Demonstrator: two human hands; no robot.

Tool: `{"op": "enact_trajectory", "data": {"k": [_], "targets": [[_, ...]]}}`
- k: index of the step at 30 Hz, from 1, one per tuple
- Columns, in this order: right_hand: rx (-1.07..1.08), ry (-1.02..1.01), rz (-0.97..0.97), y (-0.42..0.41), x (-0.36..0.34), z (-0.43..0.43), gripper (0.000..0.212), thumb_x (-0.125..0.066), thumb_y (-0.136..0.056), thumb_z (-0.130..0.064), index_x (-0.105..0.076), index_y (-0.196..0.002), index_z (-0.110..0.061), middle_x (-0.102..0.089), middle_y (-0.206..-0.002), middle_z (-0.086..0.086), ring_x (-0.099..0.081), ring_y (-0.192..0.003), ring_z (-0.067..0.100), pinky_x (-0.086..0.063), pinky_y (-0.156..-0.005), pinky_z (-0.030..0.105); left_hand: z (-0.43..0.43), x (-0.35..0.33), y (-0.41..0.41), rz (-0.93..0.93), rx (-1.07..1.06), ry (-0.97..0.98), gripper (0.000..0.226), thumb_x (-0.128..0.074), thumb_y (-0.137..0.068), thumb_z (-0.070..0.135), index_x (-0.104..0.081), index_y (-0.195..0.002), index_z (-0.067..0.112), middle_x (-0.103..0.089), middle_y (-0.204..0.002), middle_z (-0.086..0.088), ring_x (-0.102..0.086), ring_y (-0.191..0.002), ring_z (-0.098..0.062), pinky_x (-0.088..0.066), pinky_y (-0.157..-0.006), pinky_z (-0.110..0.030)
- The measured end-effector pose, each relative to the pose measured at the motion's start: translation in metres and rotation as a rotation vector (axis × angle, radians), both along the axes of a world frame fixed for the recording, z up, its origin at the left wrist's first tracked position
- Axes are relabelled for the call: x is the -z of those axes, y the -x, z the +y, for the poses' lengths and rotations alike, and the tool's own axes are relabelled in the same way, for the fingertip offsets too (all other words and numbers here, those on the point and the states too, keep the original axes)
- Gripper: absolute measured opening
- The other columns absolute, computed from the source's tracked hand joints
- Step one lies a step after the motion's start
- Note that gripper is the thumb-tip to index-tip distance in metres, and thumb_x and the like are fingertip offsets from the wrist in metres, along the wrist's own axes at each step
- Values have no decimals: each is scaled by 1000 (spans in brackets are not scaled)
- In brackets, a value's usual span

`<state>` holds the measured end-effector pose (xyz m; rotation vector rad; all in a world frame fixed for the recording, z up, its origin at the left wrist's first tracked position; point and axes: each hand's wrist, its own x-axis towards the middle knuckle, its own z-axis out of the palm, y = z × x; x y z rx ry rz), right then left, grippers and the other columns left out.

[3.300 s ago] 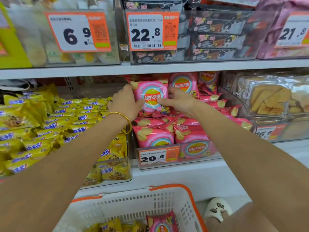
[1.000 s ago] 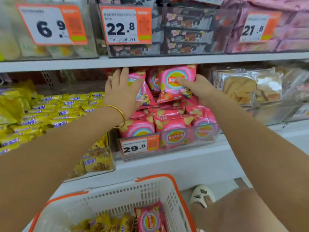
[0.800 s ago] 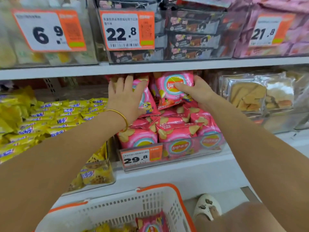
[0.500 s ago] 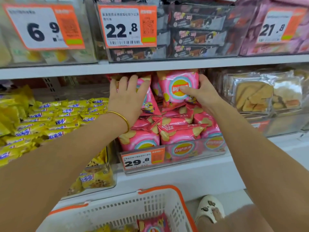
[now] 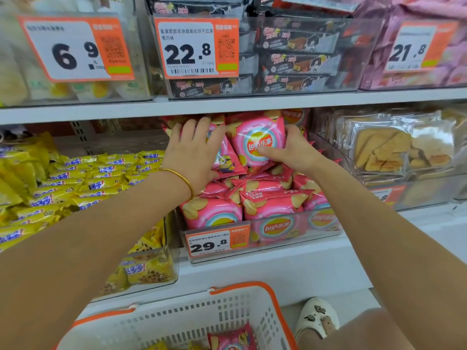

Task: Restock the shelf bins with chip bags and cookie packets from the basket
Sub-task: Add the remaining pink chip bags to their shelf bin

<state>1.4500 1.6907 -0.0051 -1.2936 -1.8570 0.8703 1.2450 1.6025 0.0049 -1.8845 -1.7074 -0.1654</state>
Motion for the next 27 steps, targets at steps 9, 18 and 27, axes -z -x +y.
{"op": "enact_trajectory", "data": {"k": [9,18,27], "targets": [[201,-318,61,-23,-6,-117,30,-67,-86,-17,-53,-113,-13,-58,-95,0,-54,-76,1,-44,-68,12,-74,-2,-6,-263,364,-141,53,-63,-78,30,-54,-121,0,-49,-131,-23,-47,-117,-43,-34,-102,-43],[-601,242,-718,44,156,-200,25,-58,-92,-21,-60,-113,-6,-61,-106,9,-56,-93,20,-37,-73,22,-216,153,7,-497,335,465,41,-41,-84,32,-61,-114,13,-62,-117,-8,-60,-104,-28,-53,-84,-36],[-813,489,-1181,43,368,-227,48,-68,-84,-16,-48,-127,-5,-60,-122,11,-60,-105,27,-52,-87,35,-225,234,30,-603,198,743,28,-53,-92,20,-56,-120,18,-54,-127,1,-46,-119,-19,-35,-100,-28]]}}
